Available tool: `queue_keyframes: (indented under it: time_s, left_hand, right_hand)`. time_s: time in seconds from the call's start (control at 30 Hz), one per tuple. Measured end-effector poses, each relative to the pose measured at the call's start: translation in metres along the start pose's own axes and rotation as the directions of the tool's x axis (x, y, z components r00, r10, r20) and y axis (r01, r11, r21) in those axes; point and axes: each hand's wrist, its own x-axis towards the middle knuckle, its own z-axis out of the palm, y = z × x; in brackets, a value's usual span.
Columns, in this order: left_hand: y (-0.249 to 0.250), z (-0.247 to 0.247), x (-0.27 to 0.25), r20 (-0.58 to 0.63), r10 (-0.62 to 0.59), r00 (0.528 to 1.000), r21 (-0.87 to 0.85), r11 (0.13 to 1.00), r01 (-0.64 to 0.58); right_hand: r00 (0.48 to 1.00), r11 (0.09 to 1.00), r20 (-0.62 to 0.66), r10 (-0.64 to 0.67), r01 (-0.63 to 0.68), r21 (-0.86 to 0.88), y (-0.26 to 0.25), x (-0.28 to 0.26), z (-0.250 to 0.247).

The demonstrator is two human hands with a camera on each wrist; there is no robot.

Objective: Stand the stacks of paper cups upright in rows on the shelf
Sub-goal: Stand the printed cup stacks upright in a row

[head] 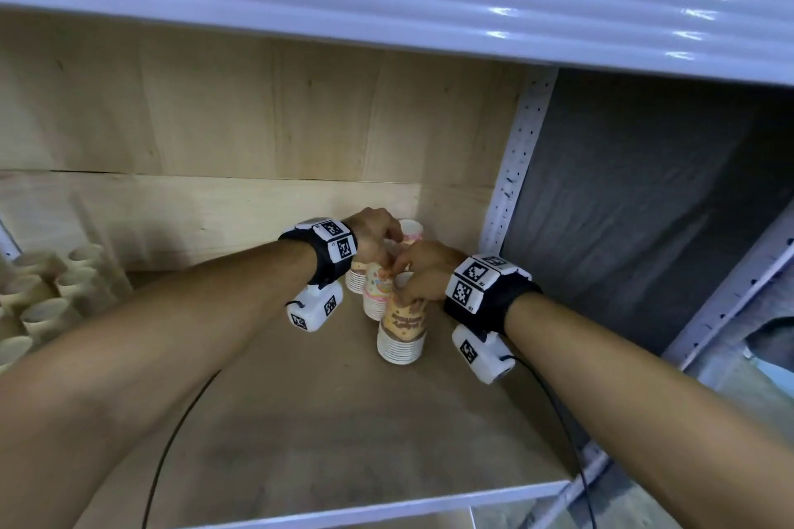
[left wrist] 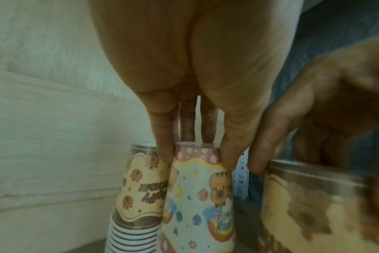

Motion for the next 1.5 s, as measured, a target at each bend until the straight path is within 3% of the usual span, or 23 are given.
queue_keyframes:
  time_s: [0.33, 0.43, 0.57, 0.7, 0.8, 0.9, 1.0, 1.4, 1.5]
  left_hand:
    - [0.009, 0.012, 0.009, 0.009, 0.114, 0.993, 0.041, 0.993, -0.115]
    - [0.008, 0.008, 0.006, 0.023, 0.097, 0.995, -0.011, 0.995, -0.096]
    - [0.002, -0.007, -0.002, -0.013, 0.030, 0.999, -0.123, 0.992, -0.031]
    - [-0.013, -0.024, -0.020, -0.027, 0.030, 0.999, -0.226, 0.974, -0.035]
    - [-0.021, -0.027, -0.036, 0.075, 0.025, 0.997, -0.272, 0.962, -0.004]
    - [-0.021, -0.020, -0.050, 0.217, 0.044, 0.975, -0.212, 0.977, 0.003]
    - [-0.016, -0.009, -0.056, 0.273, 0.058, 0.960, -0.172, 0.985, -0.011]
    - [0.004, 0.025, -0.062, 0.199, 0.137, 0.970, -0.189, 0.977, -0.099]
    - [0.003, 0.020, -0.058, 0.187, 0.117, 0.975, -0.150, 0.985, -0.090]
  right_hand:
    - [0.999, 1.000, -0.026, -0.019, 0.019, -0.006, -0.020, -0.007, 0.021]
    - [1.000, 1.000, -0.010, -0.023, 0.023, -0.005, -0.017, -0.006, 0.022]
    - [1.000, 0.991, 0.029, -0.011, 0.007, 0.132, -0.011, -0.010, 0.013]
    - [0.998, 0.996, -0.055, 0.028, -0.023, 0.090, 0.000, -0.009, -0.012]
    - [0.986, 0.995, -0.139, 0.086, -0.080, 0.051, 0.014, 0.004, -0.023]
    - [0.980, 0.990, -0.151, 0.127, -0.117, 0.075, 0.025, 0.017, -0.024]
    - [0.984, 0.990, -0.128, 0.120, -0.110, 0.087, 0.028, 0.025, -0.017]
    - [0.991, 0.990, -0.111, 0.073, -0.059, 0.125, 0.049, 0.071, 0.021]
    - [0.987, 0.985, -0.138, 0.079, -0.056, 0.161, 0.035, 0.049, 0.012]
